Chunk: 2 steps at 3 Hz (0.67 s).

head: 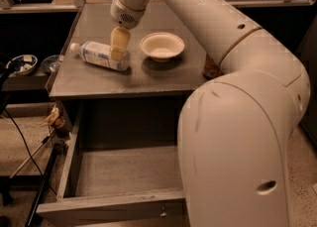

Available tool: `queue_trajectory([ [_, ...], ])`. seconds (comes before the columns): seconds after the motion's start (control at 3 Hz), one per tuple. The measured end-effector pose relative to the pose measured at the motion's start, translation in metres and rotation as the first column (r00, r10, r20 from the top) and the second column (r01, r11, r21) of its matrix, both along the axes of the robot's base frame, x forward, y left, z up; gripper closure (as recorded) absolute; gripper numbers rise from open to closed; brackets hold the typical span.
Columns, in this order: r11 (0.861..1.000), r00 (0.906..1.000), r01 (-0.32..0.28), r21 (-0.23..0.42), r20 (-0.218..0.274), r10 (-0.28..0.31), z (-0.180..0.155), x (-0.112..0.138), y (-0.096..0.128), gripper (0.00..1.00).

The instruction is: Place blue plastic bottle into top drawer

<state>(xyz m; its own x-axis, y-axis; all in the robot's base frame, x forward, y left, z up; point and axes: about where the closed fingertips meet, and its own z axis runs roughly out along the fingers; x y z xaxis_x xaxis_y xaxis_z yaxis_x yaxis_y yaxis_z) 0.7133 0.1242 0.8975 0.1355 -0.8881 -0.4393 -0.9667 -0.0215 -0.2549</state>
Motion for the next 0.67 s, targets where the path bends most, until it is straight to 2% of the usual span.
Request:
queue_trajectory([
  [0.33,1.000,1.0000,0.000,0.000,0.000,0.000,0.000,0.000,0.000,0.00],
  [0.67,1.000,0.9999,-0.002,0.021,-0.016,0.003,-0.013,0.011,0.006,0.00],
])
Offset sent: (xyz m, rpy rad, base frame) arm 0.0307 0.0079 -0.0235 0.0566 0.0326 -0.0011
